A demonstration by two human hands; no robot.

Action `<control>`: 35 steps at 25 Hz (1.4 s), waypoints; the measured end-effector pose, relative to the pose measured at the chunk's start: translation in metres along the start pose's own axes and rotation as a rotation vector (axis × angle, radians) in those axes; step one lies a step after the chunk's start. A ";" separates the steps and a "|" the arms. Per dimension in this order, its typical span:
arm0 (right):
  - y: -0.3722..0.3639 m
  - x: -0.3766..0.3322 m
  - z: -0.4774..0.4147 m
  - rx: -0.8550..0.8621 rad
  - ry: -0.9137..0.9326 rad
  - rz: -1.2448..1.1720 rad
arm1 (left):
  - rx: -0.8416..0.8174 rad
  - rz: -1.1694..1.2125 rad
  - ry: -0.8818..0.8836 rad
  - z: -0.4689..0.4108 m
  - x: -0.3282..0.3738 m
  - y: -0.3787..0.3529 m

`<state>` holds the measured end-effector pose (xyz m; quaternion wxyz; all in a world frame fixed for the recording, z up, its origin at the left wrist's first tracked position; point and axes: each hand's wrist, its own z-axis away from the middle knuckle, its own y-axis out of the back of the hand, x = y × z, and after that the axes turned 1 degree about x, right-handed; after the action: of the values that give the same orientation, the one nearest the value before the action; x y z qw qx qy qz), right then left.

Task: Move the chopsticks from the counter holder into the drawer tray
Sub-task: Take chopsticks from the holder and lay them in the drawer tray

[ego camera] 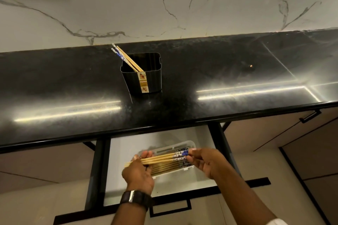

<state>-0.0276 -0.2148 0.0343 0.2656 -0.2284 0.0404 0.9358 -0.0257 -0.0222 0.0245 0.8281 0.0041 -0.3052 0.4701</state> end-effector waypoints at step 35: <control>-0.105 -0.090 0.085 0.015 0.980 -0.055 | -0.057 0.076 0.070 0.004 0.071 -0.061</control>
<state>0.0596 -0.1512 0.1554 0.2418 -0.6408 0.1611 0.7106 0.0460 -0.0022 0.0805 0.8195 -0.0474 -0.2893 0.4924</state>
